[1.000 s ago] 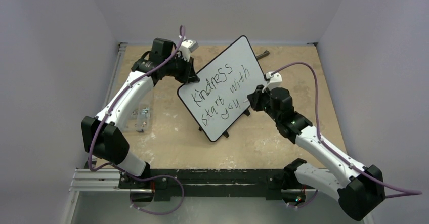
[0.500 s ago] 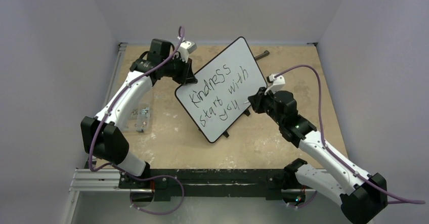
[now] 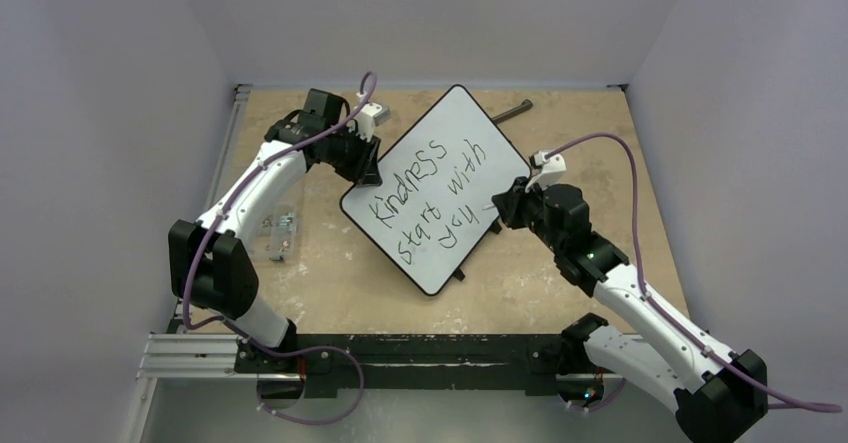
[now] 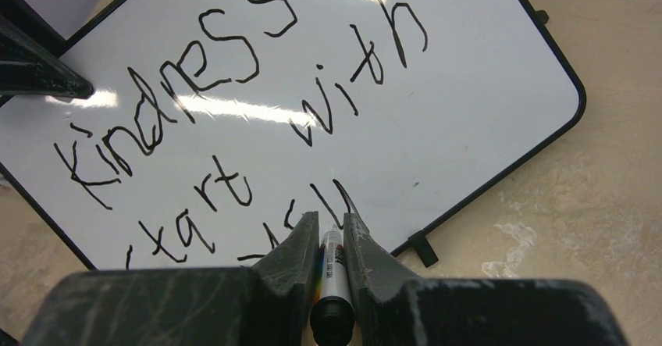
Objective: Write a sentence on the whiteboard
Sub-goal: Write a sentence on the whiteboard, then move the whiteboard to the center of the board.
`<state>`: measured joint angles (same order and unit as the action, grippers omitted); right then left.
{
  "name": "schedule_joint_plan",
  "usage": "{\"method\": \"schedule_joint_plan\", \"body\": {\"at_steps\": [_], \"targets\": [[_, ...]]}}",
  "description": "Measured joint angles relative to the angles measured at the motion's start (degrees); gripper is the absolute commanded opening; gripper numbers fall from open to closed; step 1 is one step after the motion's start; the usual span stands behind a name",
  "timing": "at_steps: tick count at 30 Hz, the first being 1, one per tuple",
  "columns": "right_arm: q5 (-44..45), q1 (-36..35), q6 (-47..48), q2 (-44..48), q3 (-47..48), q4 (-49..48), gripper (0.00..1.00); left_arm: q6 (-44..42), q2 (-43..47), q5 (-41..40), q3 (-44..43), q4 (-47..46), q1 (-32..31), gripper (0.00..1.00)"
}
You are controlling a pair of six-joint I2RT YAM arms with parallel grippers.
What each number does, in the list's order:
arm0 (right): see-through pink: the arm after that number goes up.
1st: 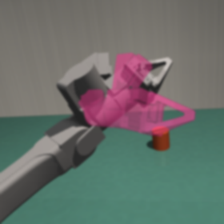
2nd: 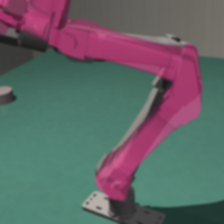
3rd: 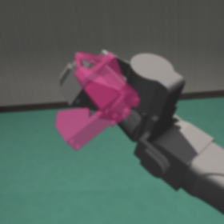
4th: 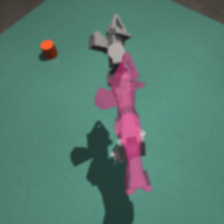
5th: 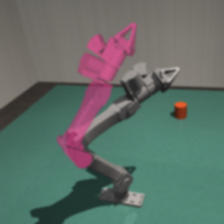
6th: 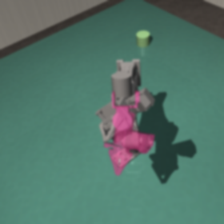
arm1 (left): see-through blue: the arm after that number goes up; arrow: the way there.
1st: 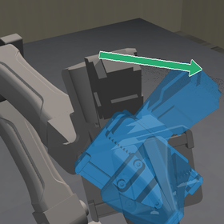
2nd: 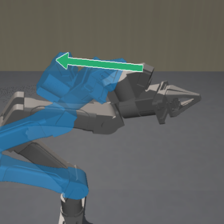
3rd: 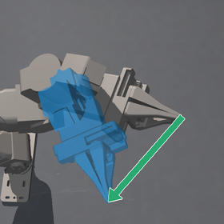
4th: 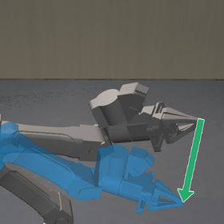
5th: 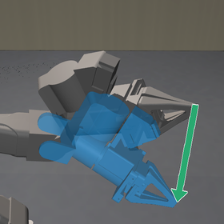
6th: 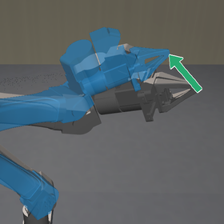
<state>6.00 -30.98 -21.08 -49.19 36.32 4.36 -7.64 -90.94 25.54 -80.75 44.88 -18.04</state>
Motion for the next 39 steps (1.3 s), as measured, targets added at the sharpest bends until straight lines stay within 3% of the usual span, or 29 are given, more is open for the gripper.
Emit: {"method": "schedule_joint_plan", "body": {"at_steps": [11, 23, 39], "targets": [[0.00, 0.00, -0.33, 0.22, -0.24, 0.83, 0.00, -1.14, 0.02, -0.04, 0.00, 0.13, -0.09, 0.30], [0.00, 0.00, -0.39, 0.20, -0.33, 0.83, 0.00, -4.00, 1.31, -1.51, 0.96, 0.81, -0.87, 0.40], [0.09, 0.00, -0.50, 0.11, -0.33, 0.85, 0.00, -5.09, 2.34, -1.70, 1.36, 2.40, -1.55, 0.38]]}}
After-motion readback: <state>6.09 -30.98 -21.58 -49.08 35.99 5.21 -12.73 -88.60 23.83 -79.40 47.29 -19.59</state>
